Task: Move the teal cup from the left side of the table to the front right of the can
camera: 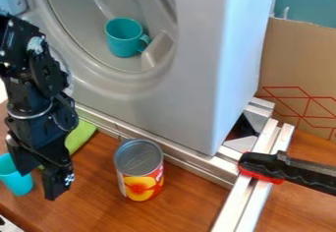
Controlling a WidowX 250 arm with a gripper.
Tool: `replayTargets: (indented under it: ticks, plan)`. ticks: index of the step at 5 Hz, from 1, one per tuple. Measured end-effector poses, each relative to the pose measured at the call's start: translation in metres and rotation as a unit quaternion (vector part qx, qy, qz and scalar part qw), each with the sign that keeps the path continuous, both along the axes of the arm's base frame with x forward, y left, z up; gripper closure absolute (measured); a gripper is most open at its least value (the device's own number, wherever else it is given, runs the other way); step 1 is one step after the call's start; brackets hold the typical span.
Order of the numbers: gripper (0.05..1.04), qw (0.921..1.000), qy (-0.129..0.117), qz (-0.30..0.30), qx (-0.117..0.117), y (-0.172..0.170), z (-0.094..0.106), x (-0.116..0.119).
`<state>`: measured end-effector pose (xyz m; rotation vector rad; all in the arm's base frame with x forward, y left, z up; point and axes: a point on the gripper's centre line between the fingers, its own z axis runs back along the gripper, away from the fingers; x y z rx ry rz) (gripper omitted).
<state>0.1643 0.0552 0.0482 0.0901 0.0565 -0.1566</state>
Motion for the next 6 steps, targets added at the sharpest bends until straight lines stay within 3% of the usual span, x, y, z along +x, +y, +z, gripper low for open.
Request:
replayTargets:
  ticks: [1, 2, 3, 4, 5, 6]
  plan:
    - [0.083, 1.0000, 0.005, 0.001, -0.001, 0.000, -0.002, -0.002]
    - [0.083, 0.9997, -0.019, 0.017, 0.003, 0.013, 0.010, -0.005]
    - [0.083, 0.9994, -0.005, 0.024, 0.025, 0.029, 0.014, -0.015]
    - [0.083, 0.9992, 0.025, 0.021, 0.022, 0.040, 0.003, -0.020]
    - [0.083, 0.9990, 0.036, 0.019, 0.018, 0.053, -0.007, -0.019]
    - [0.083, 0.9996, 0.023, 0.003, 0.016, 0.061, -0.009, -0.016]
